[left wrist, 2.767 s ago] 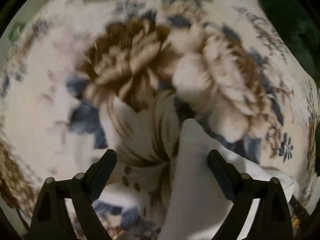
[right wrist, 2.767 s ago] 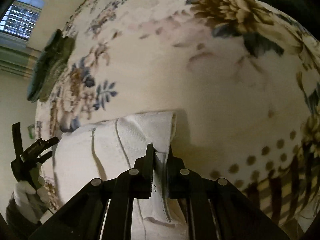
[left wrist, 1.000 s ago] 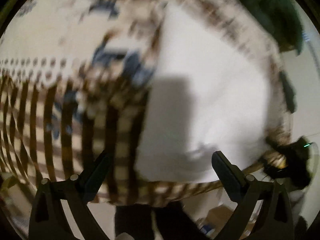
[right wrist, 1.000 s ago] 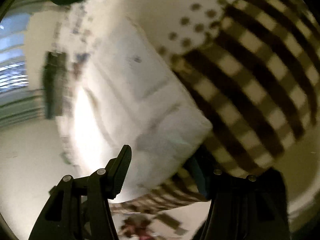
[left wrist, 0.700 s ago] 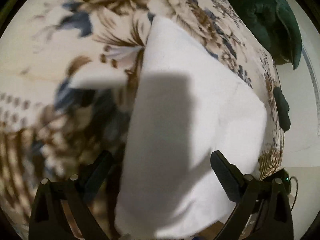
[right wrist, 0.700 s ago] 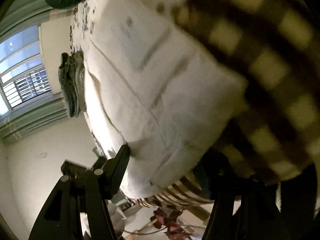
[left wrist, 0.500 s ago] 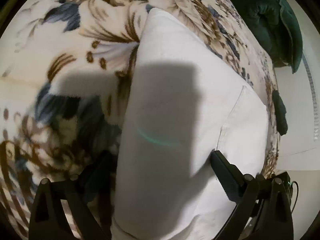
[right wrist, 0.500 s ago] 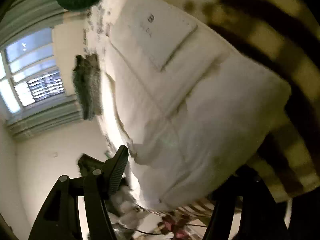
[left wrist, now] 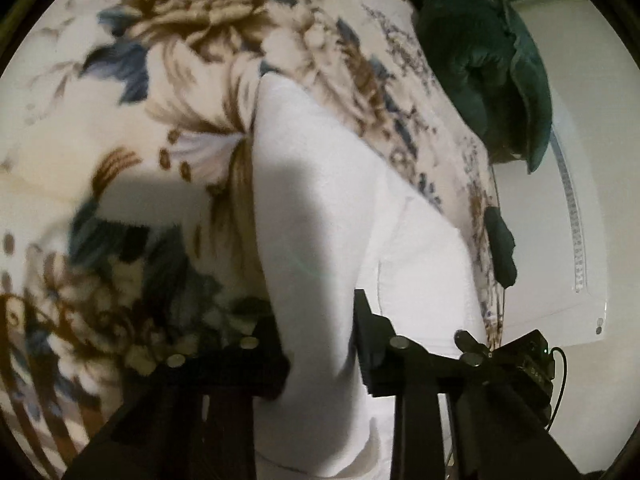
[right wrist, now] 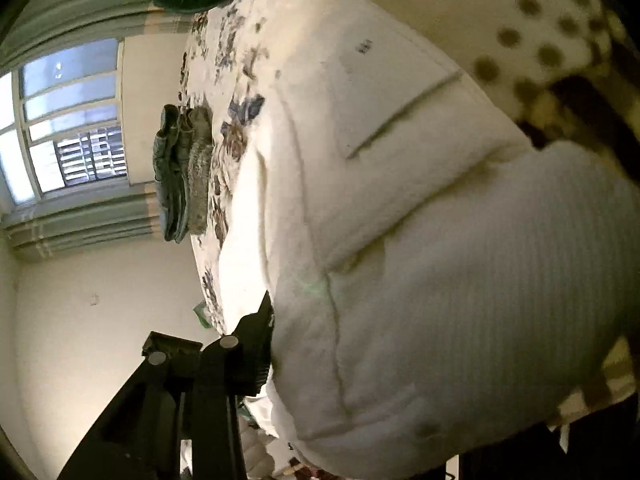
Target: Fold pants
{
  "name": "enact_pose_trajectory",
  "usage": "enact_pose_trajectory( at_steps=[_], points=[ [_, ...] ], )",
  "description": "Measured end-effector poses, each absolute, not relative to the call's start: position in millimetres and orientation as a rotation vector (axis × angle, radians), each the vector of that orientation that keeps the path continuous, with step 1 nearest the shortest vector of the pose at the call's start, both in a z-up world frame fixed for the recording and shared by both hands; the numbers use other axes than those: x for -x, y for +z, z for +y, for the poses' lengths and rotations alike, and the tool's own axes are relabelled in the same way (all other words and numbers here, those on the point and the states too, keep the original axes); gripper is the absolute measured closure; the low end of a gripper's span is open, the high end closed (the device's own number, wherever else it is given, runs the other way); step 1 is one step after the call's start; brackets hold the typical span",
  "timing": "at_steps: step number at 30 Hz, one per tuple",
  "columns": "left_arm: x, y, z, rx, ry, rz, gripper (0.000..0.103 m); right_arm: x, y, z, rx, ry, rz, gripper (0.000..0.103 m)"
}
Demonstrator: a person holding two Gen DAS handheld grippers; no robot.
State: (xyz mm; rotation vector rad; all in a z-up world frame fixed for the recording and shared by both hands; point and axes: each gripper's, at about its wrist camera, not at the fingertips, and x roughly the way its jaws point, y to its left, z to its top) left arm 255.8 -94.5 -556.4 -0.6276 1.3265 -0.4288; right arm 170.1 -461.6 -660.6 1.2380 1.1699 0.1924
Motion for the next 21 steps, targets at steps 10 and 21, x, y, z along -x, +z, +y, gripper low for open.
enact_pose_trajectory(
  at_steps=[10, 21],
  points=[
    [-257.3, -471.7, -92.1, 0.701, -0.427, 1.233, 0.082, -205.8, -549.0, -463.9, -1.089, 0.305, 1.128, 0.066],
    [-387.4, -366.2, -27.9, 0.674, -0.464, 1.057, 0.082, -339.2, -435.5, -389.4, -1.025, 0.368, 0.986, 0.066]
  ],
)
